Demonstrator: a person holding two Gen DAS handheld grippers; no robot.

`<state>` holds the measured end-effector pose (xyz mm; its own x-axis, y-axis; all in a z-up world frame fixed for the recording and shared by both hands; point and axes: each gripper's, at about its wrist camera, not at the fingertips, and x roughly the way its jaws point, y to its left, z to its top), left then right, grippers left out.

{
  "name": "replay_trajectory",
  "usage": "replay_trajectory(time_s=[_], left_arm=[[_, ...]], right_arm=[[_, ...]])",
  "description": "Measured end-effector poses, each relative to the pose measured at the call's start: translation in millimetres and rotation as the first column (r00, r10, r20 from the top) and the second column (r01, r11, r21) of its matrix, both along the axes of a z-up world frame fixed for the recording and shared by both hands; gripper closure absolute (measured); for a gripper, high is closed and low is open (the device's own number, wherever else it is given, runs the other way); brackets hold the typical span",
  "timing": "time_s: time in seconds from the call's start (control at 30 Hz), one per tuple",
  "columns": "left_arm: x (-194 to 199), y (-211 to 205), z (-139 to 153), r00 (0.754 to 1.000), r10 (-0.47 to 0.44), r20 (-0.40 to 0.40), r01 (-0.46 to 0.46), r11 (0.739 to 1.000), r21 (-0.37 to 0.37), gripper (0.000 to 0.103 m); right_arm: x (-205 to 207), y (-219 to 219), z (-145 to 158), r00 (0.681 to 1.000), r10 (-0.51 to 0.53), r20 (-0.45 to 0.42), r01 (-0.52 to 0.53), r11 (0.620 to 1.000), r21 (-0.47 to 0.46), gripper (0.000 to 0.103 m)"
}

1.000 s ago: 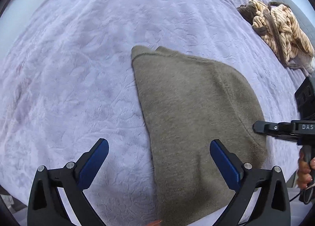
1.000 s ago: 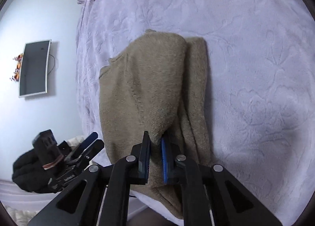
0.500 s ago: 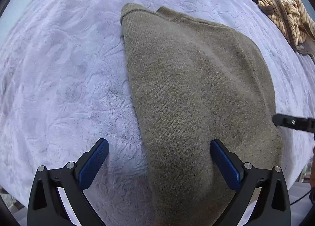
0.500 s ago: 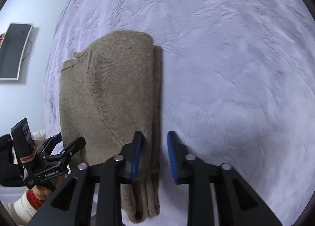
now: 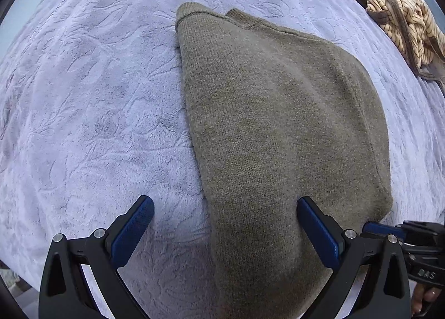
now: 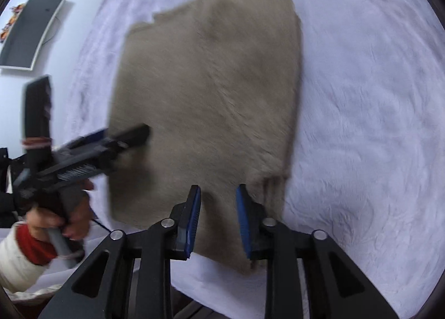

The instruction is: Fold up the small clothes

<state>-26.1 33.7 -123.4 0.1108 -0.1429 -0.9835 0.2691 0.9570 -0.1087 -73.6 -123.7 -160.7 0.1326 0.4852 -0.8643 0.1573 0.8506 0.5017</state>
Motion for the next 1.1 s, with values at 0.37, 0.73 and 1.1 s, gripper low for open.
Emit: replay_trajectory(time_s=[0.37, 0.73, 1.1], left_arm=[[-11, 9, 20, 0.999, -0.036, 0.02, 0.036, 0.999, 0.01, 0.0], [-20, 25, 46, 0.999, -0.038, 0.036, 0.037, 0.999, 0.022, 0.0], [-33, 31, 79, 0.996, -0.058, 0.072, 0.055, 0.998, 0.04, 0.0]], right_arm=[[-14, -15, 5, 0.997, -0.069, -0.021, 0.069, 0.998, 0.014, 0.093], [-24, -25, 20, 0.985, -0.16, -0.063, 0.158, 0.987, -0.042, 0.089], [-3, -5, 57, 0.985, -0.175, -0.002, 0.174, 0.979, -0.11, 0.031]])
